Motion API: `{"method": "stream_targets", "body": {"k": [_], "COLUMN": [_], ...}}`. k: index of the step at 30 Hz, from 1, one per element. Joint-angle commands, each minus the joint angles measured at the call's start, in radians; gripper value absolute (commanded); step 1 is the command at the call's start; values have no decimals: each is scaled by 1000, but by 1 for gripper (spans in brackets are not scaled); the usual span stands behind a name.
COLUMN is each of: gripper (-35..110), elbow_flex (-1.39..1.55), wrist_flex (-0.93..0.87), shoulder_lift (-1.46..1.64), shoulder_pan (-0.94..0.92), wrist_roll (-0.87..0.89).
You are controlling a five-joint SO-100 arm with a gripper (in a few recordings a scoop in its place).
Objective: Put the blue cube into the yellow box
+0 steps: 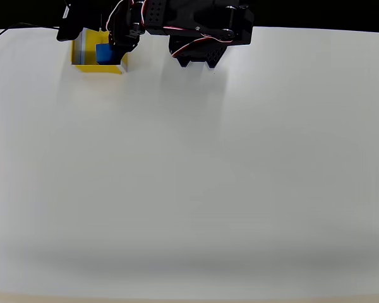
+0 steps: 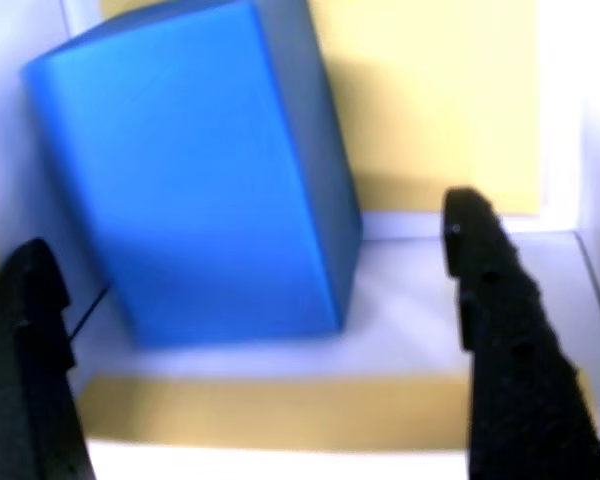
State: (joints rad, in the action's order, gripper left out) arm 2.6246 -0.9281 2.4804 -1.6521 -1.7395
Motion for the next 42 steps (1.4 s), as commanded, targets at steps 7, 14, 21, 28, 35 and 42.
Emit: {"method": "stream_targets", "body": {"k": [7,14,21,28,35,42], "gripper": [41,44,46,43,33,18], "elbow_flex": [-339,-394,-348,-89,87,339], "wrist_flex": [-114,-100,-9,241,258,95], "shoulder_lift": [190,351,454,526,548,727], "shoulder_pan": [-34,120,440,755,1071,1370], "wrist_roll": [-43,-52,-11,-60,-44,3]}}
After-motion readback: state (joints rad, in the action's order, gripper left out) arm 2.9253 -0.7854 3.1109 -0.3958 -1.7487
